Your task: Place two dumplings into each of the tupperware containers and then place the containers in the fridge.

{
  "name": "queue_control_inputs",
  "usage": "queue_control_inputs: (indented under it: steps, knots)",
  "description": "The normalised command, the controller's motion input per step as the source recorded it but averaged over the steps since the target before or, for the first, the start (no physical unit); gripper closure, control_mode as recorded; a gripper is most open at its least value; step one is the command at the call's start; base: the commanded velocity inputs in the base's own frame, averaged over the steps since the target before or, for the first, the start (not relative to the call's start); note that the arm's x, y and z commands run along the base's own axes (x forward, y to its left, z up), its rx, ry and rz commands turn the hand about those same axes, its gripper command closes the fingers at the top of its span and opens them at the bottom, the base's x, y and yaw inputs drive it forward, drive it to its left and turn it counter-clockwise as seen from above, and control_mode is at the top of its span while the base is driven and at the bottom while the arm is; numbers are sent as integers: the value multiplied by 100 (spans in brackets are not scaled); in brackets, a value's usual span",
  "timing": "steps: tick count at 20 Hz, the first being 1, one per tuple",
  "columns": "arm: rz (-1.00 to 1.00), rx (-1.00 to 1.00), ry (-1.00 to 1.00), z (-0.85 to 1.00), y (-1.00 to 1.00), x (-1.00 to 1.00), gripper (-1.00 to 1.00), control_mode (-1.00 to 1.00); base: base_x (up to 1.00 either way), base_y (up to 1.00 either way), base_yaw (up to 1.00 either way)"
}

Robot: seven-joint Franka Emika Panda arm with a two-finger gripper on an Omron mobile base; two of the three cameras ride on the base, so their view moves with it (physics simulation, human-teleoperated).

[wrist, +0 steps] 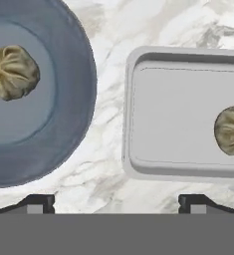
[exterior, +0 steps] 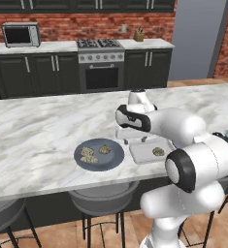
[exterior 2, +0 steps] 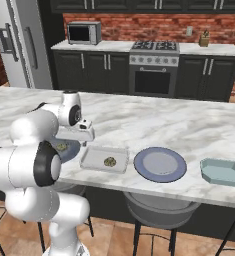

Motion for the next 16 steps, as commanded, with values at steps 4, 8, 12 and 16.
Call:
queue_control_inputs:
  steps: [4,8,12,16]
  knots:
    - [18,0,13,4,100,0,-100,-100,0,0,0]
    - [12,0,10,0,100,0,-100,-100,0,0,0]
    - [8,0,9,0,79,17,-100,-100,0,0,0]
    - [6,1,9,0,53,14,-100,-100,0,0,0]
